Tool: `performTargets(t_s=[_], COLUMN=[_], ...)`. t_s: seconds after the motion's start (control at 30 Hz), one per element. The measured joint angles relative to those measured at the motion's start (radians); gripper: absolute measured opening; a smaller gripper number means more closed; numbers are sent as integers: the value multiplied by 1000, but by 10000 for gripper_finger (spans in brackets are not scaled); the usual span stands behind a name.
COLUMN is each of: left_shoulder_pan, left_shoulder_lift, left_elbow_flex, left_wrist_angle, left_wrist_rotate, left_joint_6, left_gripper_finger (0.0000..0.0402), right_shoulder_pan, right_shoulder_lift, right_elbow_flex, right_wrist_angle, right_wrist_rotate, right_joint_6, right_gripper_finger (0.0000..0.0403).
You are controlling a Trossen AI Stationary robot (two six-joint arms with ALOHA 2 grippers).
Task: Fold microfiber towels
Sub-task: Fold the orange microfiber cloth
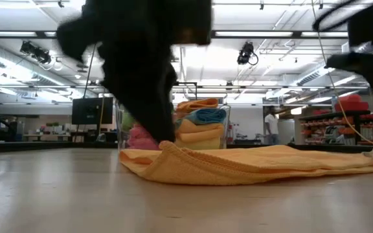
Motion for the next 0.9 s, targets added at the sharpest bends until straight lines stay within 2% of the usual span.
performTargets(t_s=[0.13,0.23,0.33,0.57,0.8,0.9], left_shoulder_pan=[-15,-32,-42,-81,-155,-161], left_shoulder_lift=[1,2,7,6,-53,-113], left_elbow_flex=[-9,-11,-11,-11,-38,-110], left_wrist_angle=[-19,-23,-31,-94,-216,-134], left_wrist_rotate=[-33,-55,-80,-82,-164,-179], left_joint_6=[153,232,240,196,215,229], left_gripper_finger=[141,142,149,140,97,81], right_shoulder_pan=[65,108,125,72,4,-19], right_shoulder_lift=[-35,-24,25,154,259,327], right_elbow_flex=[0,0,-2,-2,5,45], right_wrist_angle=[118,294,494,887,1121,1153], right_wrist_rotate=[160,280,337,371,333,316], right_joint_6=[19,-26,-111,-267,-361,-387], right_gripper_finger=[135,135,136,136,136,136])
